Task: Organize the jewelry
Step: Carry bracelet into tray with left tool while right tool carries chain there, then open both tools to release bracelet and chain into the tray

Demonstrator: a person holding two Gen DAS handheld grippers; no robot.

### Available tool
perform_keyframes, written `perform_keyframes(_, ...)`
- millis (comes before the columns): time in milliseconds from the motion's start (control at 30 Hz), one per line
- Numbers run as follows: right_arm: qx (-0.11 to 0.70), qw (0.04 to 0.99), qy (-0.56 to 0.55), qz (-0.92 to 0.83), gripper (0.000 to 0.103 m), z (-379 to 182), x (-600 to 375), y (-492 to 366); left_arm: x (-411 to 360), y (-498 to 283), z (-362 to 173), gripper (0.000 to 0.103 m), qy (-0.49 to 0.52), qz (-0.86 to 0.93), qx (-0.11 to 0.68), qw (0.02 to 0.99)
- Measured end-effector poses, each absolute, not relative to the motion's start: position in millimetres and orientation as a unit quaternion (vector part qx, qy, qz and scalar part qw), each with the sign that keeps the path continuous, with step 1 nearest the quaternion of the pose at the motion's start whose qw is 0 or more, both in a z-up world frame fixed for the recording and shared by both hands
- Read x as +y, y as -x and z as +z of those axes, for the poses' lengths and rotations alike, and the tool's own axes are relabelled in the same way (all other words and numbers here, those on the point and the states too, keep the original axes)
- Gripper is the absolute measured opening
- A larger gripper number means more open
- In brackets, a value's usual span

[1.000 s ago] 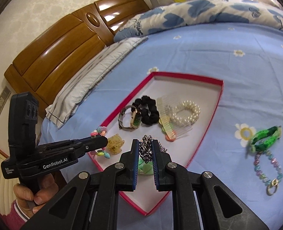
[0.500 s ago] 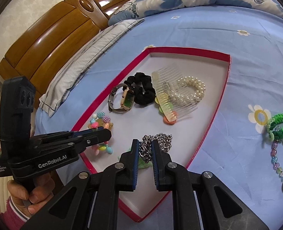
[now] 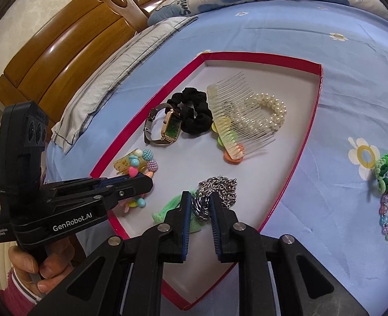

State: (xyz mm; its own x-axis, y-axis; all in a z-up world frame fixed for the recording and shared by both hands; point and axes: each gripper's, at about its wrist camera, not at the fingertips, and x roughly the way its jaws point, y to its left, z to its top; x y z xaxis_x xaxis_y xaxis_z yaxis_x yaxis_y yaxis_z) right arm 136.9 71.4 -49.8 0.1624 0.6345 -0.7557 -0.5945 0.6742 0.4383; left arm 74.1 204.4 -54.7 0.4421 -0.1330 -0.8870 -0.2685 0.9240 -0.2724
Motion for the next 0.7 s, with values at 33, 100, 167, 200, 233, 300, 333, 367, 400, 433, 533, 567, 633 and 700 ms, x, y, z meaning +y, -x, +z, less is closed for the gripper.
perform_keyframes(33, 0.507, 0.762, -0.021, 0.403, 0.017, -50, 71, -137, 204, -74, -55, 0.009, 0.190, 0.041, 0.527, 0.827)
perform_keyframes(100, 0.508, 0.762, -0.025, 0.402, 0.017, -50, 69, -138, 202, -76, -53, 0.011, 0.188, 0.041, 0.528, 0.827)
perform_keyframes(167, 0.508, 0.761, -0.028, 0.402, 0.017, -49, 68, -138, 200, -75, -52, 0.017, 0.187, 0.041, 0.528, 0.827)
perform_keyframes(200, 0.508, 0.762, -0.028, 0.402, 0.017, -48, 67, -138, 199, -75, -52, 0.018, 0.186, 0.042, 0.528, 0.827)
perform_keyframes(233, 0.507, 0.762, -0.029, 0.401, 0.018, -47, 67, -138, 199, -75, -51, 0.020, 0.185, 0.043, 0.528, 0.828)
perform_keyframes(300, 0.505, 0.764, -0.033, 0.401, 0.018, -44, 64, -137, 197, -74, -49, 0.024, 0.183, 0.043, 0.527, 0.829)
perform_keyframes(333, 0.503, 0.765, -0.036, 0.401, 0.018, -43, 62, -137, 195, -74, -48, 0.027, 0.182, 0.044, 0.526, 0.829)
perform_keyframes(367, 0.501, 0.766, -0.039, 0.400, 0.018, -40, 60, -136, 194, -74, -47, 0.029, 0.181, 0.044, 0.526, 0.830)
perform_keyframes(400, 0.499, 0.768, -0.041, 0.400, 0.020, -37, 57, -136, 193, -73, -46, 0.030, 0.181, 0.044, 0.525, 0.831)
perform_keyframes(433, 0.496, 0.770, -0.045, 0.399, 0.024, -35, 54, -136, 192, -72, -45, 0.033, 0.182, 0.045, 0.524, 0.831)
perform_keyframes(533, 0.484, 0.778, -0.059, 0.395, 0.035, -24, 42, -134, 189, -70, -40, 0.037, 0.185, 0.041, 0.521, 0.832)
perform_keyframes(567, 0.480, 0.781, -0.065, 0.395, 0.035, -21, 36, -134, 188, -69, -38, 0.037, 0.185, 0.040, 0.520, 0.833)
perform_keyframes(633, 0.475, 0.786, -0.074, 0.390, 0.035, -16, 25, -133, 183, -68, -34, 0.038, 0.185, 0.037, 0.517, 0.835)
perform_keyframes(700, 0.470, 0.791, -0.080, 0.383, 0.037, -11, 13, -132, 179, -66, -29, 0.040, 0.185, 0.033, 0.512, 0.838)
